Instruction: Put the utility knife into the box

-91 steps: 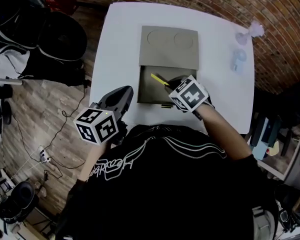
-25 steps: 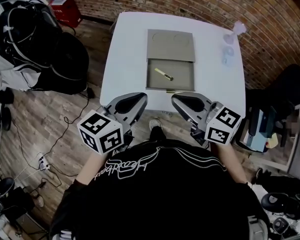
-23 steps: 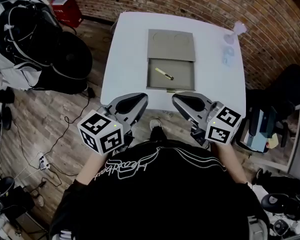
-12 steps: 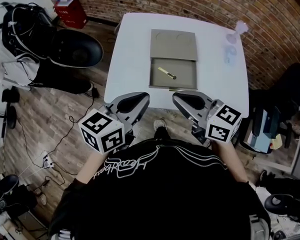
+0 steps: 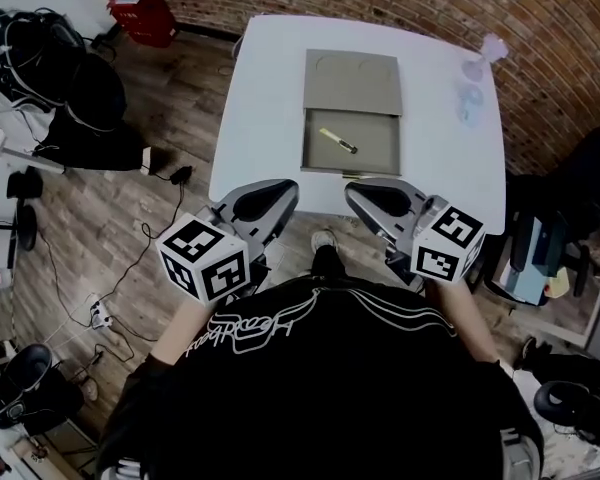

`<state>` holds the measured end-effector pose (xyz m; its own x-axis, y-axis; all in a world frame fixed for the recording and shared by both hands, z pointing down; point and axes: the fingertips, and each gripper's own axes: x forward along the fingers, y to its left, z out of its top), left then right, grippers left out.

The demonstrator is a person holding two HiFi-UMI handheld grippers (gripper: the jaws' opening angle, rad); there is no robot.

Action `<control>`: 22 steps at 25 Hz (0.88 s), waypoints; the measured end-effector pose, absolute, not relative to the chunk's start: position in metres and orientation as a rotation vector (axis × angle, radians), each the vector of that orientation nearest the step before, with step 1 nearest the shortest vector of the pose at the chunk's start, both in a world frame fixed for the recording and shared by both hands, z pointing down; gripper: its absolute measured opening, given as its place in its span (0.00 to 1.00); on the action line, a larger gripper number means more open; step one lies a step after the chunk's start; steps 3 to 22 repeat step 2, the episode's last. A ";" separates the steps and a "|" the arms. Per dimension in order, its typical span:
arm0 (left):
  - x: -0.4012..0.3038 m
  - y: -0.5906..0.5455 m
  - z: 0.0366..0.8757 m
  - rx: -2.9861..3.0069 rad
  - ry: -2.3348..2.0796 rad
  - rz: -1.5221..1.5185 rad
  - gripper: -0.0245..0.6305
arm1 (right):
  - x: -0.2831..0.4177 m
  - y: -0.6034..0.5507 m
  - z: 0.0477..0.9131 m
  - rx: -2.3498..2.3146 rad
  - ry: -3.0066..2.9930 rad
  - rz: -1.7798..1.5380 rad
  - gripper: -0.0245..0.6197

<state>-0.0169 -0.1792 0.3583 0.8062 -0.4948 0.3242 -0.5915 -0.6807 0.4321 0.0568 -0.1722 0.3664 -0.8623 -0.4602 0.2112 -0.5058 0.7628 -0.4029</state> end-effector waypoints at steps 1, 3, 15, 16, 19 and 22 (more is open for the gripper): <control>-0.016 -0.181 0.360 2.460 -0.803 0.248 0.09 | 0.057 -0.174 0.368 0.785 -2.852 0.697 0.04; -0.016 -0.182 0.362 2.458 -0.802 0.251 0.09 | 0.057 -0.176 0.370 0.785 -2.849 0.698 0.04; -0.016 -0.182 0.362 2.458 -0.802 0.251 0.09 | 0.057 -0.176 0.370 0.785 -2.849 0.698 0.04; -0.016 -0.182 0.362 2.458 -0.802 0.251 0.09 | 0.057 -0.176 0.370 0.785 -2.849 0.698 0.04; -0.016 -0.182 0.362 2.458 -0.802 0.251 0.09 | 0.057 -0.176 0.370 0.785 -2.849 0.698 0.04; -0.016 -0.182 0.362 2.458 -0.802 0.251 0.09 | 0.057 -0.176 0.370 0.785 -2.849 0.698 0.04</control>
